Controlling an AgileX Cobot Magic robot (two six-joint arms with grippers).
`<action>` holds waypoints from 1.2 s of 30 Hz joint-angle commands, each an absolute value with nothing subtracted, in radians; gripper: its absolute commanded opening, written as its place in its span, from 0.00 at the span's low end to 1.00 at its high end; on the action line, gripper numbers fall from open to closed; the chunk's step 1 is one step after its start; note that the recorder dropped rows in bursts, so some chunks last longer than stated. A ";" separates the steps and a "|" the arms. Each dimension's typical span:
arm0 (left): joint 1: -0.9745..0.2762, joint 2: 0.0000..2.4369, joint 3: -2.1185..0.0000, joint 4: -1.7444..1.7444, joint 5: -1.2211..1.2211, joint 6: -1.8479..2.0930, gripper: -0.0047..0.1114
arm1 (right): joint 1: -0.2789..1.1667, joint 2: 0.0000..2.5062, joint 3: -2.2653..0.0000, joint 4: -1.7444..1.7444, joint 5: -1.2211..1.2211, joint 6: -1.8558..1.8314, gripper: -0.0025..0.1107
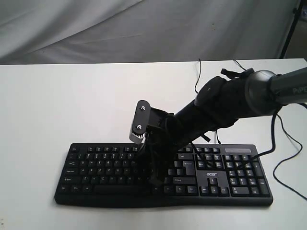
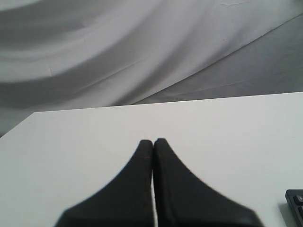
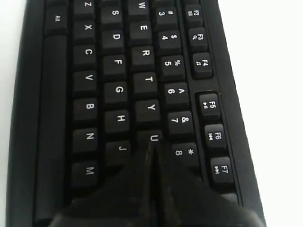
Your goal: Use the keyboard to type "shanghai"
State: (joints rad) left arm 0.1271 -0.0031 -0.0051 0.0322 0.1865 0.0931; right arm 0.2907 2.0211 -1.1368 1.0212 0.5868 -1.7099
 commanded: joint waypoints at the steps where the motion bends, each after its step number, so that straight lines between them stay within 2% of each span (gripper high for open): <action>1: 0.123 0.000 0.000 0.032 0.184 0.090 0.05 | 0.289 2.017 -1.137 1.031 0.578 -1.720 0.02; 36: 0.123 0.000 0.000 0.032 0.184 0.090 0.05 | 0.289 2.030 -1.137 1.031 0.594 -1.747 0.02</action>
